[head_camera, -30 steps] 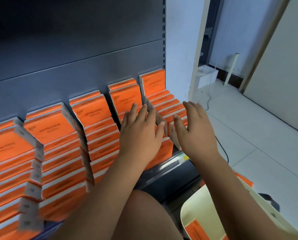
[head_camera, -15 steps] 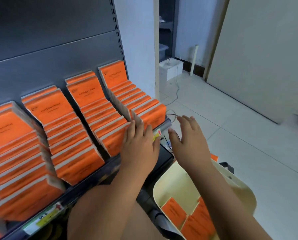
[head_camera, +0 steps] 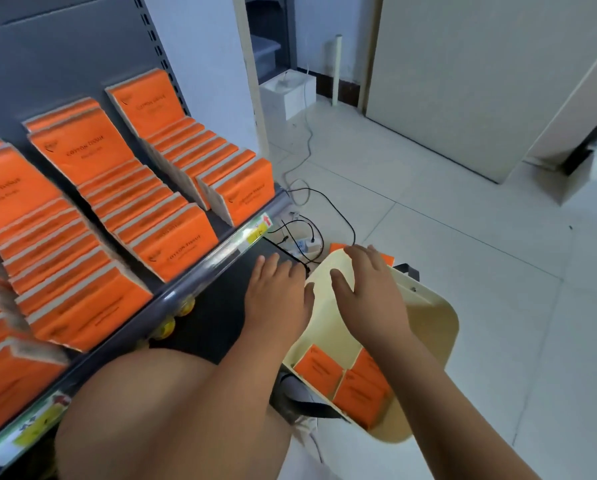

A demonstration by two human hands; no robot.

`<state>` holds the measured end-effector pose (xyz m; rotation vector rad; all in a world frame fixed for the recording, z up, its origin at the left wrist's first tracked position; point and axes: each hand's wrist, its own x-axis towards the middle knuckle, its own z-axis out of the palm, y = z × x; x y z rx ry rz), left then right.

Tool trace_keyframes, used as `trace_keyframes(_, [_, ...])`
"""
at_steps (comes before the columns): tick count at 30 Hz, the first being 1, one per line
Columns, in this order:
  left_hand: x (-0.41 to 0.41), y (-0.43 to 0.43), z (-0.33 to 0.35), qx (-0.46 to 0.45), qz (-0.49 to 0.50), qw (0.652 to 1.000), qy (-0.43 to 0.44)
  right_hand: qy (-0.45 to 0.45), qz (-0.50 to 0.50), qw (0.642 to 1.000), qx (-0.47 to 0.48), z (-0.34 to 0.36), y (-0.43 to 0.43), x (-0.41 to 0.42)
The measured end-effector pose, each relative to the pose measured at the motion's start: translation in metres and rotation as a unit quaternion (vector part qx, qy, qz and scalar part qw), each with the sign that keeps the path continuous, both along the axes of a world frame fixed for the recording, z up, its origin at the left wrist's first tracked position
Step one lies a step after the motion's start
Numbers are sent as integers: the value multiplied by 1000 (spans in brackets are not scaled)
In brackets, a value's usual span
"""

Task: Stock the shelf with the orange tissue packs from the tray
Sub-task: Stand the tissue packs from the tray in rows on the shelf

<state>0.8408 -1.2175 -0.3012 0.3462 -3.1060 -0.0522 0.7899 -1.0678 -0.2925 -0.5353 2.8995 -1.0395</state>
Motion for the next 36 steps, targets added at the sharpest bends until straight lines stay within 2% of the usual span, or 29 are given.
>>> trace_keyframes(6, [-13, 12, -38, 119, -15, 992, -44, -118, -66, 991, 22, -67, 36, 16])
trace_keyframes(11, [-23, 32, -84, 249, 16, 959, -134, -230, -106, 967, 34, -114, 52, 29])
trace_keyframes(16, [-35, 31, -126, 245, 17, 931, -271, -346, -158, 924, 46, -154, 58, 34])
trace_keyframes(19, [-39, 23, -152, 275, 55, 912, -299, -393, -183, 898, 74, -181, 59, 34])
trace_keyframes(22, [-43, 16, -177, 297, 93, 896, -316, -457, -224, 859, 54, -199, 59, 34])
trace_keyframes(24, [-45, 13, -197, 301, 118, 889, -323, -454, -188, 862, 127, -203, 55, 33])
trace_keyframes(26, [-46, 13, -210, 301, 138, 878, -345, -451, -184, 862, 137, -209, 48, 27])
trace_keyframes(28, [-49, 16, -222, 299, 142, 858, -393, -495, -215, 839, 63, -209, 43, 18])
trace_keyframes(30, [-53, 19, -227, 307, 146, 831, -439, -535, -334, 772, -84, -218, 36, 17])
trace_keyframes(32, [-58, 19, -235, 347, 174, 796, -464, -574, -362, 716, -163, -224, 32, 26])
trace_keyframes(34, [-61, 16, -235, 372, 199, 778, -467, -591, -392, 674, -208, -233, 30, 36])
trace_keyframes(36, [-65, 13, -244, 380, 203, 775, -462, -562, -443, 660, -230, -240, 28, 39])
